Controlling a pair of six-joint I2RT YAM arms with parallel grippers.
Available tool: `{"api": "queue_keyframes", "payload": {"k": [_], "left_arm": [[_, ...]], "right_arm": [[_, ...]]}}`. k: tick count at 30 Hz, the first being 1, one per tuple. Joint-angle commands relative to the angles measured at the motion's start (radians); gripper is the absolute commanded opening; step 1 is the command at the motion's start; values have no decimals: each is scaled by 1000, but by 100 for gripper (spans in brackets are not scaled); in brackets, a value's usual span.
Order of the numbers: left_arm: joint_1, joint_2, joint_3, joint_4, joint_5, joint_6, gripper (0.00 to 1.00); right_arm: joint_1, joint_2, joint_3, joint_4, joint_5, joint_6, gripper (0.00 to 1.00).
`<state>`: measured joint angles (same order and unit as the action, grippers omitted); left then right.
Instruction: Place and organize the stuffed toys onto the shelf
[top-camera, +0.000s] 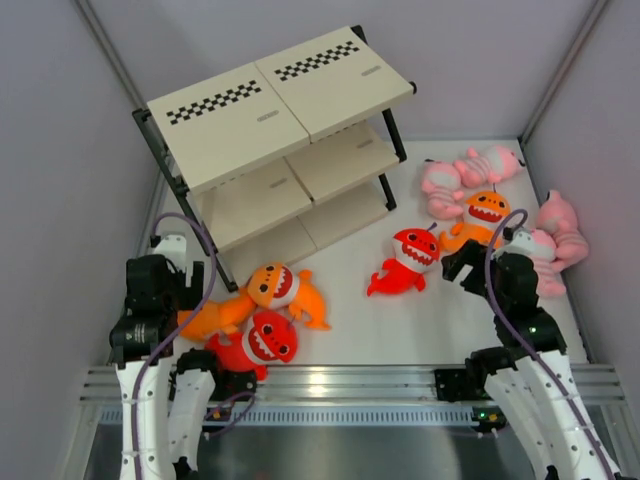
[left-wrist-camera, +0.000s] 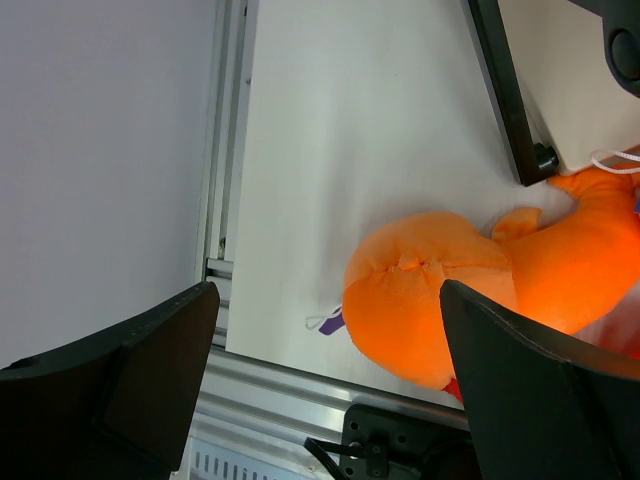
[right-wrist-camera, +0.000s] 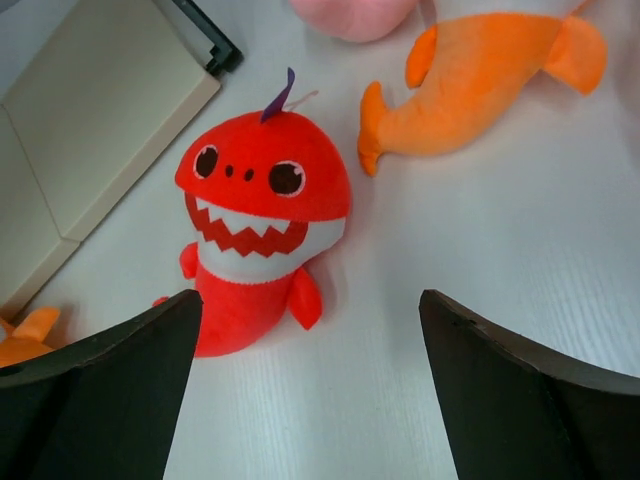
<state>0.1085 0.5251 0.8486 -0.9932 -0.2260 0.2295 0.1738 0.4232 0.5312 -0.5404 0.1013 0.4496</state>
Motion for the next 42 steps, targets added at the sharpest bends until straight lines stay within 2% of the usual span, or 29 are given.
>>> {"api": "queue_keyframes", "payload": {"k": [1, 5, 8, 12, 15, 19, 27, 32, 34, 36, 37, 39, 40, 41, 42], "left_arm": [[-3, -11, 13, 36, 0, -12, 99], [-3, -11, 10, 37, -7, -15, 99], [-1, -14, 7, 36, -16, -16, 98], [-1, -17, 1, 36, -7, -9, 99], [-3, -16, 4, 36, 10, -2, 99], [-3, -14, 4, 36, 7, -5, 99], [-4, -16, 4, 36, 10, -5, 99], [-7, -16, 4, 36, 10, -4, 99], [-9, -19, 4, 36, 10, -4, 99], [-12, -19, 3, 36, 10, -5, 99], [-12, -19, 3, 37, 10, -2, 99], [-13, -20, 3, 36, 10, -2, 99], [-13, -19, 3, 37, 10, -5, 99], [-13, -19, 3, 36, 7, -4, 99], [-13, -19, 3, 37, 5, -4, 99]], "right_arm": [[0, 63, 4, 14, -54, 202, 89], [10, 42, -175, 204, -130, 414, 79], [62, 41, -217, 270, -7, 504, 76], [206, 115, -178, 257, 170, 549, 76], [324, 230, -139, 260, 293, 592, 79], [411, 428, -91, 295, 345, 662, 81], [650, 754, 55, 137, 532, 876, 90], [681, 853, 110, 145, 560, 919, 88], [682, 858, 98, 161, 580, 931, 82], [679, 848, 84, 183, 609, 910, 72], [681, 839, 67, 200, 615, 896, 50], [678, 803, 53, 246, 623, 830, 27], [679, 784, 47, 264, 620, 787, 10], [679, 764, 52, 279, 617, 690, 0], [679, 714, 65, 289, 609, 619, 0]]}}
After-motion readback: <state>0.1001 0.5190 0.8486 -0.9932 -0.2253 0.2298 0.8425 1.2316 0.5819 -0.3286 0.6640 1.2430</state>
